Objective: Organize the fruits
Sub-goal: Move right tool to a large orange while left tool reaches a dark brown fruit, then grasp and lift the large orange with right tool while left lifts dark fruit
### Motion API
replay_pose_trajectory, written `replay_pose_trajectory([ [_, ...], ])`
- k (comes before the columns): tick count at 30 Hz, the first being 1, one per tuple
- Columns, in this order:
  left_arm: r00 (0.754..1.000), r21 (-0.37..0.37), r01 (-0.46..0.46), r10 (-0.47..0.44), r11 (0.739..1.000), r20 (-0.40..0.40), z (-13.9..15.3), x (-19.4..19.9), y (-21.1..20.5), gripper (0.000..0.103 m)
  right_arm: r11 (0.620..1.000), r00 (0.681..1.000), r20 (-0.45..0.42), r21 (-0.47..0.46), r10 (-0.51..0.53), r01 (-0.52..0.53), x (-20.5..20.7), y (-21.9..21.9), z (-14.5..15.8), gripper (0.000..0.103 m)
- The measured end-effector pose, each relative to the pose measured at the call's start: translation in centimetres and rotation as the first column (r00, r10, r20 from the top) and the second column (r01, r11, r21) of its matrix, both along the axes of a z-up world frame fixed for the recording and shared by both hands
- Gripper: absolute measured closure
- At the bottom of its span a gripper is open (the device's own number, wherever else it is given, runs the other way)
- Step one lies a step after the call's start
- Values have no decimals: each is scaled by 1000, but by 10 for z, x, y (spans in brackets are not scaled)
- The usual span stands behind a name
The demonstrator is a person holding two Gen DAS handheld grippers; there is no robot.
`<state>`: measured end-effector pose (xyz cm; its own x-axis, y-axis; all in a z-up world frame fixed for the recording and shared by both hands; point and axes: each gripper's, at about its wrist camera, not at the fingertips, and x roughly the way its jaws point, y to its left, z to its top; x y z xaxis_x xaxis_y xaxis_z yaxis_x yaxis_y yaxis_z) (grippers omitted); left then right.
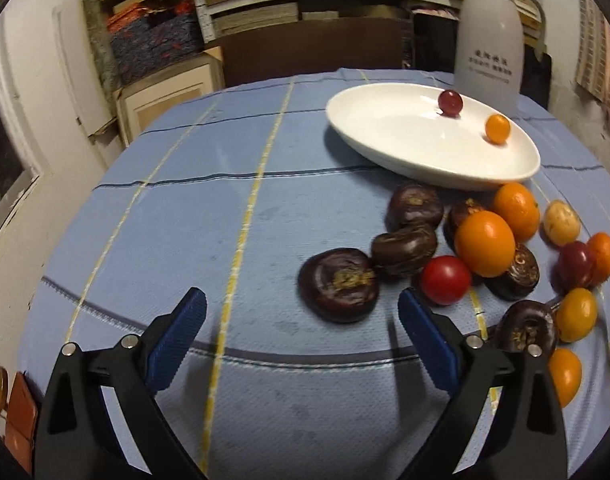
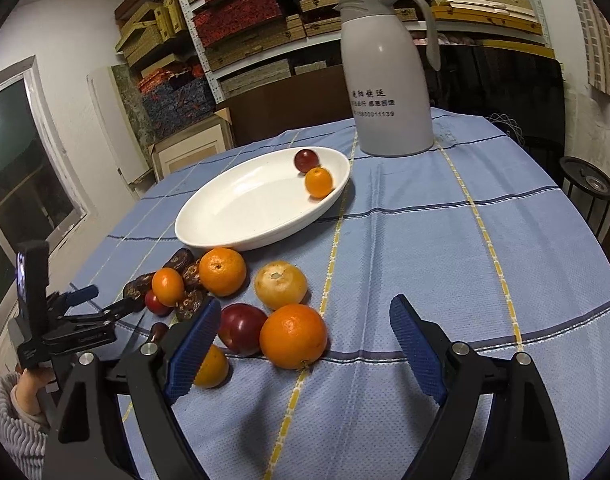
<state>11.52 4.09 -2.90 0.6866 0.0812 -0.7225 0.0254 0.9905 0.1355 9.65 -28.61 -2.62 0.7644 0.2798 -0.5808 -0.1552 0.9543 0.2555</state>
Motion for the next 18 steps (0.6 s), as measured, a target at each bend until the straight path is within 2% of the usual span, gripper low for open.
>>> replay_pose_trajectory([
  [3,999,-53,14,-16,998,-29,-4,11,1,29,1000,1000,-4,-12,5,-5,0,3,-1,16],
  [5,998,-116,32,-39,993,-59,-8,16,4,47,1000,1000,-11,-12,5,-5,1,3,-2,16],
  [6,996,-150,43,-55,988,-73,-10,18,4,50,1000,1000,-13,-10,4,-4,1,3,-3,16],
  [13,994,-178,62,-76,982,-76,-12,26,2,57,1000,999,-35,-9,11,-11,3,3,-6,16],
  [15,996,-162,47,-59,986,-70,-11,21,2,58,1000,999,-50,-18,15,-16,4,3,-8,18],
  [16,997,-159,43,-54,986,-63,-9,17,2,58,1000,998,-59,-25,13,-15,4,2,-9,21],
  [18,998,-162,46,-53,986,-42,-5,9,3,58,999,996,-87,-29,17,-20,4,0,-14,40],
])
